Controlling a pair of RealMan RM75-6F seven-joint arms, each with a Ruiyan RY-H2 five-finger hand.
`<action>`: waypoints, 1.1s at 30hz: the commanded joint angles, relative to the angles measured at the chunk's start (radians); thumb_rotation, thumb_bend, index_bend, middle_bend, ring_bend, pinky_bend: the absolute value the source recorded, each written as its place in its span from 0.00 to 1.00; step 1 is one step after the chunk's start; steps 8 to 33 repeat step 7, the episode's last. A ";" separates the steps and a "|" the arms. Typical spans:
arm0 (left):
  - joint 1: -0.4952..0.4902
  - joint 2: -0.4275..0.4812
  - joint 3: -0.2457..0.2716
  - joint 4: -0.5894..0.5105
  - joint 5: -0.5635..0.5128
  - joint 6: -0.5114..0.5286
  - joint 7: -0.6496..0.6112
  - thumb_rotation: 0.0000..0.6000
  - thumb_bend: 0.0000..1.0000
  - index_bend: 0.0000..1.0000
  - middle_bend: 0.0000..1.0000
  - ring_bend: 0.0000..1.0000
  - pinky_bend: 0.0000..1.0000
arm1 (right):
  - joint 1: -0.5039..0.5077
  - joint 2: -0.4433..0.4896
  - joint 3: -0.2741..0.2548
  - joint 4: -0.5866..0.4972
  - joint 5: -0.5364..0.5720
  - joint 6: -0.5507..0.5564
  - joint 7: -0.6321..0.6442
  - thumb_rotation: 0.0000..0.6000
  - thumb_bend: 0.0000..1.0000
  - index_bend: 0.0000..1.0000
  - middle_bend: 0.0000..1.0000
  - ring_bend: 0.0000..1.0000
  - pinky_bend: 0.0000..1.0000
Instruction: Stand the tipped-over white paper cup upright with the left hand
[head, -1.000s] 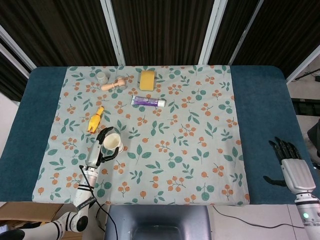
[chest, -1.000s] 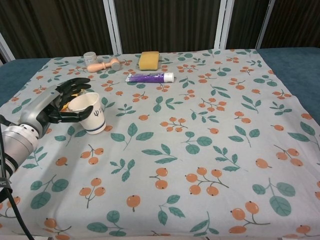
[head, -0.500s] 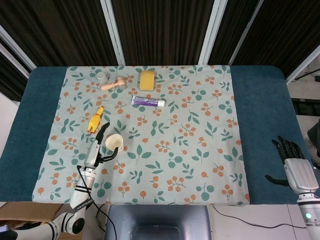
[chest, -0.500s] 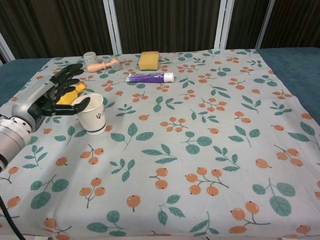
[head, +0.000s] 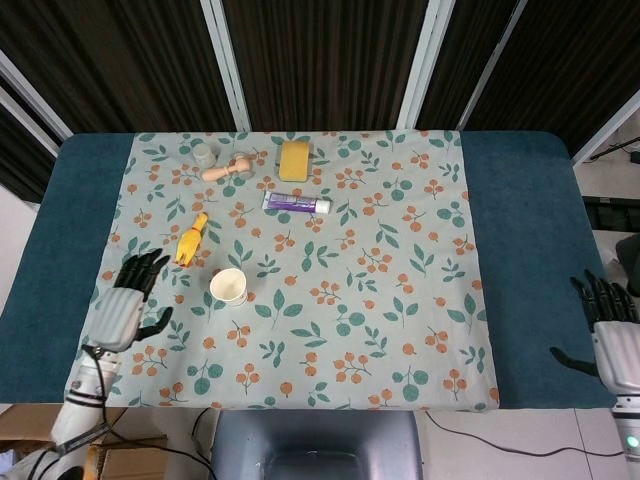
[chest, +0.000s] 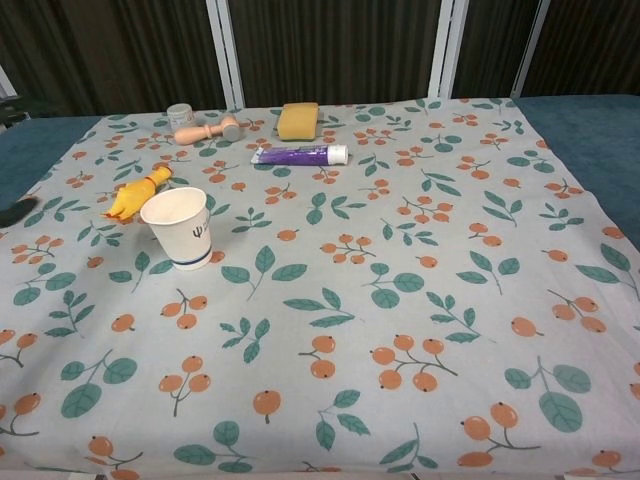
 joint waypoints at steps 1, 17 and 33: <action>0.186 0.161 0.120 -0.075 0.009 0.147 0.210 1.00 0.37 0.00 0.00 0.00 0.00 | -0.021 -0.019 -0.001 0.028 -0.005 0.027 0.005 1.00 0.07 0.00 0.00 0.00 0.00; 0.243 0.148 0.126 -0.009 0.011 0.189 0.099 1.00 0.37 0.00 0.00 0.00 0.00 | -0.034 -0.027 -0.003 0.041 -0.006 0.036 0.003 1.00 0.07 0.00 0.00 0.00 0.00; 0.243 0.148 0.126 -0.009 0.011 0.189 0.099 1.00 0.37 0.00 0.00 0.00 0.00 | -0.034 -0.027 -0.003 0.041 -0.006 0.036 0.003 1.00 0.07 0.00 0.00 0.00 0.00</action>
